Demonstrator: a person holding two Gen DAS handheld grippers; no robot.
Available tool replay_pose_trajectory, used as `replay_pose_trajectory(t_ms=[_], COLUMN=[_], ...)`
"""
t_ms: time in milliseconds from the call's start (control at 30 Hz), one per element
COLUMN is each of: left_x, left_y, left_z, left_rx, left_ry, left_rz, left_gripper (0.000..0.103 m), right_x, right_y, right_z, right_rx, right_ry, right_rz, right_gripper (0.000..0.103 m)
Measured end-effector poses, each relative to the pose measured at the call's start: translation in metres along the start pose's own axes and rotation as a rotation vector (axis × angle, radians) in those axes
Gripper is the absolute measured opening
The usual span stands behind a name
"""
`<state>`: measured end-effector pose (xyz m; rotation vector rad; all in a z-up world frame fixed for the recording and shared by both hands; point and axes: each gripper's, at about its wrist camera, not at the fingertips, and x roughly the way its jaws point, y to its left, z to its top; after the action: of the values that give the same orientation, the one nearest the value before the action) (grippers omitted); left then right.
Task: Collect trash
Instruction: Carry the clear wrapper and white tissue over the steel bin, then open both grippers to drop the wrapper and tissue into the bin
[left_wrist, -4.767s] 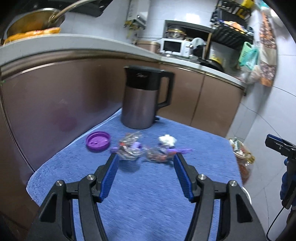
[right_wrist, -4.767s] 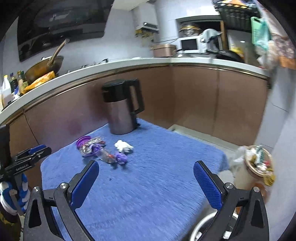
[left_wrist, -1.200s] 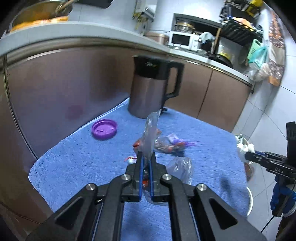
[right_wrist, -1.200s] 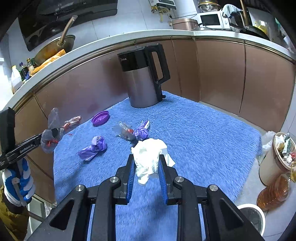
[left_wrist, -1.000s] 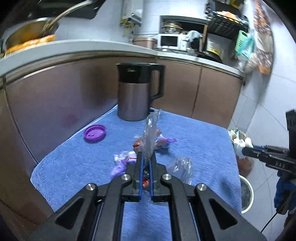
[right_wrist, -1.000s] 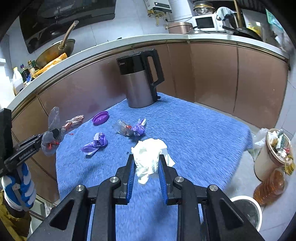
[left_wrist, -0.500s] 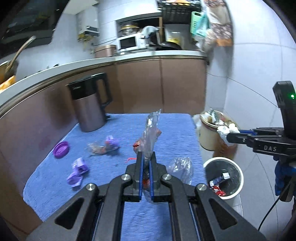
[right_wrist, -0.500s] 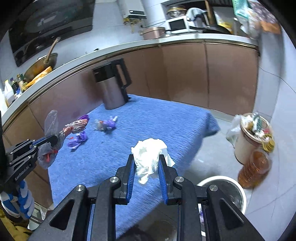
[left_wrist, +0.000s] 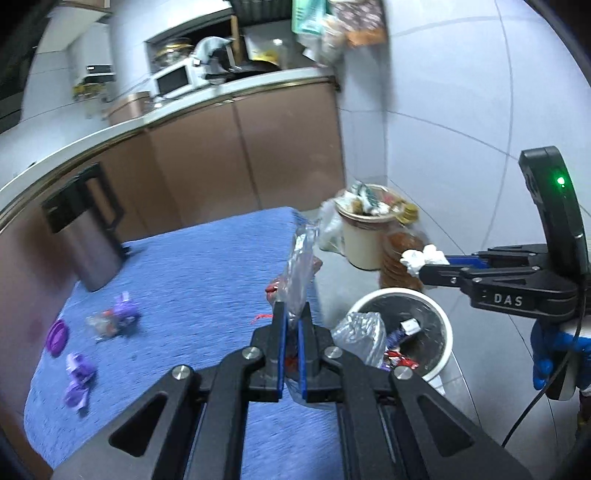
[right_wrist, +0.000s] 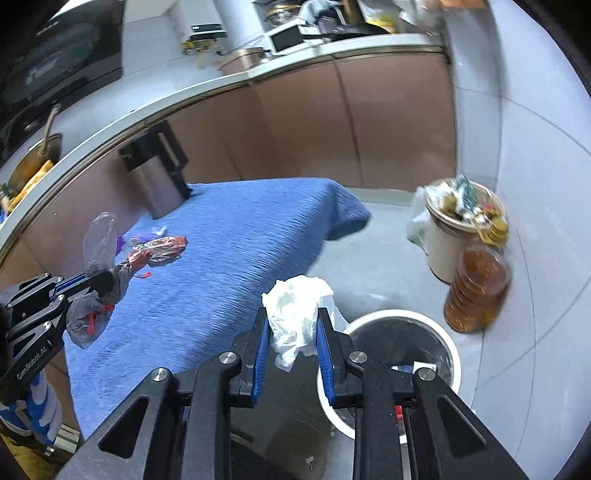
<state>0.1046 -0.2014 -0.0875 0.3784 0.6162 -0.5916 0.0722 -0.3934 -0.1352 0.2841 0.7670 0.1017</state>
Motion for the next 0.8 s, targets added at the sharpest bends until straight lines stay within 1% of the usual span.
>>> replay_pose_trajectory(t_ms=[200, 433, 667, 800], left_x=[0.036, 0.080, 0.126, 0.155], left_y=[-0.036, -0.071, -0.098, -0.108], left_z=[0.003, 0.005, 0.004, 0.004], left_rx=[0.069, 0.115, 0.114, 0.094], left_ry=[0.057, 0.131, 0.230, 0.287], left_rz=[-0.067, -0.126, -0.207, -0.262], left_gripper=[0.005, 0.005, 0.005, 0.005], right_x=[0.010, 0.026, 0.053, 0.073], right_y=[-0.037, -0.068, -0.096, -0.109], right_z=[-0.015, -0.034, -0.053, -0.063], right_rx=[0.075, 0.115, 0.170, 0.185], right_ry=[0.029, 0.076, 0.142, 0.190], right_rz=[-0.030, -0.070, -0.092, -0.110], right_gripper=[0.023, 0.023, 0.025, 0.025])
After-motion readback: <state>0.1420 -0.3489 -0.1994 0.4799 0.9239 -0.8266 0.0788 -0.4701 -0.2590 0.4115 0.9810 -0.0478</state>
